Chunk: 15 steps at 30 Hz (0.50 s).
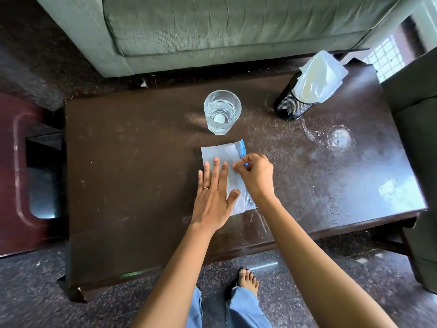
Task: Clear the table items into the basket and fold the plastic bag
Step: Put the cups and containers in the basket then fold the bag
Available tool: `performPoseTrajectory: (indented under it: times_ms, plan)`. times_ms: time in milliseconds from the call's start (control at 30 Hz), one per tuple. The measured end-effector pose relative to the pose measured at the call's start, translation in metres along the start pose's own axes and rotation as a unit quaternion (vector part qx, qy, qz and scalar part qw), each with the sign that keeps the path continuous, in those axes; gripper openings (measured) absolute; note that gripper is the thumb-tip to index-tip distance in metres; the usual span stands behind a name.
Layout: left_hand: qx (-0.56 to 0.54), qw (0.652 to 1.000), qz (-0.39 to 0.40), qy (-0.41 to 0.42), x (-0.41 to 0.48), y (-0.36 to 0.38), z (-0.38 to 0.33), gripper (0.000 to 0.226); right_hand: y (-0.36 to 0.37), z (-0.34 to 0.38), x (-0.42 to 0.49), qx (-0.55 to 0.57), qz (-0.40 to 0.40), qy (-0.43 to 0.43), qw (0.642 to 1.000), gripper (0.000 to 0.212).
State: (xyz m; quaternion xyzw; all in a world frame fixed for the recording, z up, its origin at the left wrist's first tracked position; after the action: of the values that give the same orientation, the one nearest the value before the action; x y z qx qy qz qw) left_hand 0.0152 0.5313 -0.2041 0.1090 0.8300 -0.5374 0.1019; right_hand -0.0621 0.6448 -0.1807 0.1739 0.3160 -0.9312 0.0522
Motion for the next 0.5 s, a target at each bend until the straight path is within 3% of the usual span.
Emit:
performPoseTrajectory:
  times_ms: [500]
  plan:
    - [0.01,1.0,0.007,0.004,0.018,0.006,-0.01,0.077,0.0,-0.002,0.009,-0.038,0.002,0.004,0.999,0.018]
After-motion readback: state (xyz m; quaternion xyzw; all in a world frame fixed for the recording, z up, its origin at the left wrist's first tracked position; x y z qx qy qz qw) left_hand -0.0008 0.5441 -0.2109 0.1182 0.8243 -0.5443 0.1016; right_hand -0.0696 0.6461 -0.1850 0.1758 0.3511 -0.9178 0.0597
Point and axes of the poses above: each hand's wrist, its own x-axis towards the middle knuckle, its own y-axis out of the palm, z = x × y, the point moved 2 cm from there along x, towards the middle knuckle, and after that the axes turned 3 degrees about z, right-handed, at the moved point
